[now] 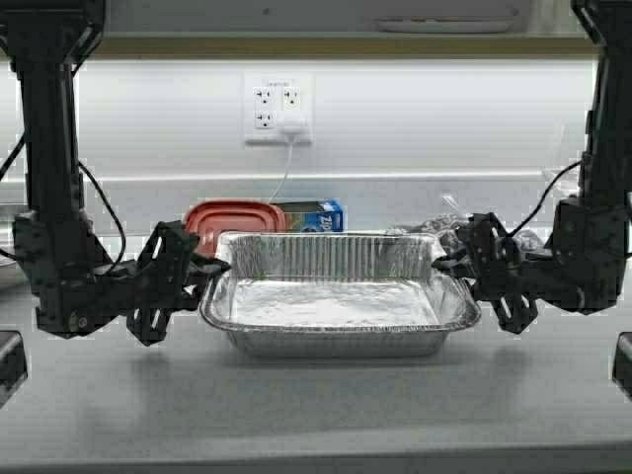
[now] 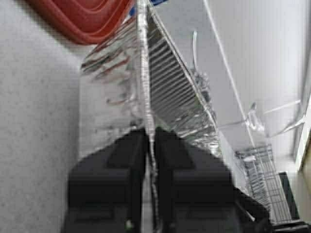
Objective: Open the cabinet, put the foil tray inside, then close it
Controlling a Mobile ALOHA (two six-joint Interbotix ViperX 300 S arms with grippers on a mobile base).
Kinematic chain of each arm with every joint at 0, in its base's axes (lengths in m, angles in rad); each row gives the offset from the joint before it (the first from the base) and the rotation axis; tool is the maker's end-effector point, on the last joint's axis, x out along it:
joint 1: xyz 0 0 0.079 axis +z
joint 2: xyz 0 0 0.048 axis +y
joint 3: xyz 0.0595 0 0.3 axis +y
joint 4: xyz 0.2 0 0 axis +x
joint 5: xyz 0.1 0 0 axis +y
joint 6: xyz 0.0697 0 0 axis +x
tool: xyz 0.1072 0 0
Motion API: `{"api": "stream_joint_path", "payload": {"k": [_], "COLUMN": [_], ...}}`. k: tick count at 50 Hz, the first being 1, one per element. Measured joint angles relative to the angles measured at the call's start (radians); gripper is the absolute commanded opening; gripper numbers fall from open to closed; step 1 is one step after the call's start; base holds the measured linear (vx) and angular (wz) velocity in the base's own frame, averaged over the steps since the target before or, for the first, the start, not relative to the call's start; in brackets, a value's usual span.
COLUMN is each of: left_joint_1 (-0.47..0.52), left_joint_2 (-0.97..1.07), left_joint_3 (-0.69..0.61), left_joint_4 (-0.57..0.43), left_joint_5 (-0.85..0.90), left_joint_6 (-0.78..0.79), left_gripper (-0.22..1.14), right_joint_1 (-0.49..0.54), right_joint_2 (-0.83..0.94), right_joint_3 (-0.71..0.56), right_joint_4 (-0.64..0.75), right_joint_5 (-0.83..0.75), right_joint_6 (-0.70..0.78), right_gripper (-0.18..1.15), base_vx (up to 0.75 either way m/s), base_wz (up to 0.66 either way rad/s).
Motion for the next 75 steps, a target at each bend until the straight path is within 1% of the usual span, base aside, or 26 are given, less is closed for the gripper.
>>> {"api": "stream_joint_path", "payload": {"k": [1, 3, 4, 5, 8, 9, 11, 19, 31, 38, 48, 55, 66, 71, 75], "left_joint_1": [0.002, 0.002, 0.002, 0.002, 0.002, 0.002, 0.003, 0.003, -0.003, -0.003, 0.002, 0.002, -0.002, -0.026, -0.060], "left_joint_2": [0.000, 0.000, 0.000, 0.000, 0.000, 0.000, -0.005, -0.077, -0.327, -0.505, -0.784, -0.992, -1.243, -1.362, -1.473], "left_joint_3": [0.000, 0.005, 0.008, 0.012, 0.023, 0.028, 0.044, 0.149, 0.388, 0.528, 0.676, 0.750, 0.779, 0.779, 0.772], "left_joint_4": [0.000, 0.000, 0.000, 0.000, 0.000, 0.000, 0.002, 0.008, 0.014, 0.005, -0.006, -0.002, 0.018, 0.023, 0.021], "left_joint_5": [0.003, 0.006, 0.006, 0.006, 0.008, 0.008, 0.008, 0.009, 0.009, 0.043, 0.190, 0.337, 0.512, 0.603, 0.710], "left_joint_6": [0.000, -0.002, -0.002, -0.003, -0.005, -0.005, -0.008, -0.002, 0.046, 0.054, 0.052, -0.003, -0.103, -0.133, -0.141], "left_gripper": [-0.11, -0.12, -0.10, -0.06, 0.04, 0.06, 0.08, 0.03, 0.03, 0.03, 0.03, 0.03, 0.03, 0.03, 0.03], "right_joint_1": [0.000, 0.000, 0.002, 0.002, 0.002, 0.002, 0.002, 0.000, 0.006, 0.043, 0.100, 0.123, 0.129, 0.129, 0.129], "right_joint_2": [0.000, 0.000, 0.000, 0.000, 0.000, 0.000, -0.002, -0.057, -0.253, -0.382, -0.552, -0.670, -0.807, -0.864, -0.917], "right_joint_3": [0.003, 0.009, 0.012, 0.015, 0.025, 0.032, 0.048, 0.127, 0.344, 0.449, 0.557, 0.607, 0.632, 0.643, 0.652], "right_joint_4": [0.000, 0.000, 0.000, 0.000, -0.002, -0.003, -0.008, -0.055, -0.071, -0.072, -0.061, -0.060, -0.077, -0.080, -0.081], "right_joint_5": [-0.003, -0.006, -0.008, -0.008, -0.009, -0.012, -0.017, -0.052, -0.087, -0.091, -0.089, -0.078, 0.020, 0.043, 0.072], "right_joint_6": [0.000, 0.006, 0.008, 0.009, 0.023, 0.029, 0.038, 0.055, 0.025, 0.023, 0.040, 0.064, 0.126, 0.144, 0.167], "right_gripper": [-0.06, -0.02, 0.00, 0.05, 0.12, 0.12, 0.10, 0.08, 0.08, 0.08, 0.08, 0.08, 0.08, 0.08, 0.08], "base_vx": [-0.01, -0.01, -0.01, -0.01, -0.01, -0.01, -0.01, 0.00, 0.00, 0.00, 0.00, 0.00, 0.00, 0.00, 0.00], "base_wz": [0.00, 0.00, -0.01, -0.01, 0.00, 0.00, 0.00, 0.00, 0.00, 0.00, 0.00, 0.00, 0.00, 0.00, 0.00]}}
